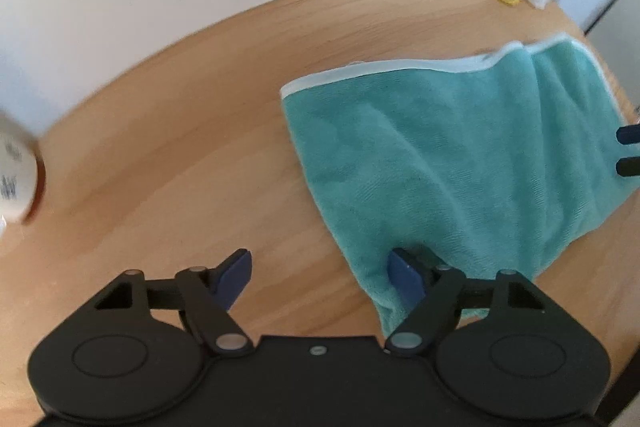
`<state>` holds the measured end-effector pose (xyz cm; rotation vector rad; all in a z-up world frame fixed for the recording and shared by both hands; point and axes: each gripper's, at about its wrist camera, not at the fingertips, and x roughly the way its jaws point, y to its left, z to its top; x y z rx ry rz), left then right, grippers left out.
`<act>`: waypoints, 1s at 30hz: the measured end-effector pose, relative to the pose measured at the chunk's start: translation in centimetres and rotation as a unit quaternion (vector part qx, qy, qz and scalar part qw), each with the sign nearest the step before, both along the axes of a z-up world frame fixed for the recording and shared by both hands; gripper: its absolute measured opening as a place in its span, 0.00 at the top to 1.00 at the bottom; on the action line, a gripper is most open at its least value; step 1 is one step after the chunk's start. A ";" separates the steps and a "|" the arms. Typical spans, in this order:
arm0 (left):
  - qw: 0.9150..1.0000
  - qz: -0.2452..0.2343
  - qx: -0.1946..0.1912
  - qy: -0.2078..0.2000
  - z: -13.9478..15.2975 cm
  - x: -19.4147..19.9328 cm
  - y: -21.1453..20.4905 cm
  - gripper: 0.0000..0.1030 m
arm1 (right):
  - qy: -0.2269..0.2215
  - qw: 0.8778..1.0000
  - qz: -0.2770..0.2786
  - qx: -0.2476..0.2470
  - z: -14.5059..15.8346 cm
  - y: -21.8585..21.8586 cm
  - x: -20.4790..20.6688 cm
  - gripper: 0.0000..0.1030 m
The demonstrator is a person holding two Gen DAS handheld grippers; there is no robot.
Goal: Fold towel
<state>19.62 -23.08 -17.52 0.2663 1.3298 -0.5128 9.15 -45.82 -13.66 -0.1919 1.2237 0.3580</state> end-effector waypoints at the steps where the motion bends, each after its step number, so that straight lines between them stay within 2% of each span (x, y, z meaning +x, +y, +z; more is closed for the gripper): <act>1: 1.000 0.008 -0.010 0.007 0.0 0.0 0.4 0.26 | -0.006 1.000 -0.020 0.005 0.4 -0.5 -0.4 0.64; 2: 1.000 0.014 -0.018 0.013 -0.1 0.0 0.6 0.26 | -0.013 0.999 -0.040 0.009 0.8 -1.0 -0.8 0.56; 4: 0.998 0.033 -0.037 0.031 -0.3 -0.3 1.1 0.26 | -0.013 0.996 -0.084 0.016 0.9 -2.4 -1.7 0.51; 6: 0.997 0.051 -0.043 0.049 -0.4 -1.2 0.6 0.26 | 0.000 0.991 -0.125 0.036 0.7 -4.1 -2.6 0.51; 7: 0.995 0.061 -0.047 0.055 -0.4 -1.4 0.6 0.26 | 0.016 0.983 -0.173 0.053 -0.1 -5.5 -3.2 0.51; 9: 0.993 0.078 -0.060 0.066 0.1 -1.8 0.7 0.26 | 0.027 0.976 -0.208 0.062 -0.7 -6.3 -3.8 0.51; 10: 0.992 0.084 -0.065 0.070 0.2 -1.9 0.7 0.26 | 0.037 0.967 -0.238 0.083 -1.1 -7.2 -4.3 0.51; 13: 0.988 0.107 -0.077 0.085 -0.4 -1.9 0.4 0.26 | 0.050 0.952 -0.284 0.107 -1.7 -8.3 -4.9 0.51; 17: 0.986 0.116 -0.089 0.082 -0.2 -2.0 0.2 0.27 | 0.080 0.931 -0.325 0.146 -3.2 -9.2 -5.5 0.51; 19: 0.985 0.119 -0.093 0.078 -0.1 -2.0 0.1 0.32 | 0.085 0.929 -0.328 0.148 -3.7 -9.1 -5.5 0.51; 22: 0.984 0.126 -0.097 0.079 0.1 -2.0 0.0 0.46 | 0.089 0.925 -0.330 0.163 -4.5 -8.8 -5.2 0.51; 27: 0.981 0.144 -0.100 0.084 0.3 -2.0 0.0 0.55 | 0.090 0.930 -0.322 0.151 -4.9 -7.9 -4.9 0.54; 29: 0.980 0.147 -0.100 0.084 0.2 -2.0 -0.2 0.60 | 0.093 0.932 -0.316 0.148 -5.1 -7.6 -4.5 0.67; 30: 0.981 0.147 -0.100 0.083 0.2 -2.0 -0.3 0.61 | 0.094 0.933 -0.314 0.147 -5.2 -7.6 -4.5 0.69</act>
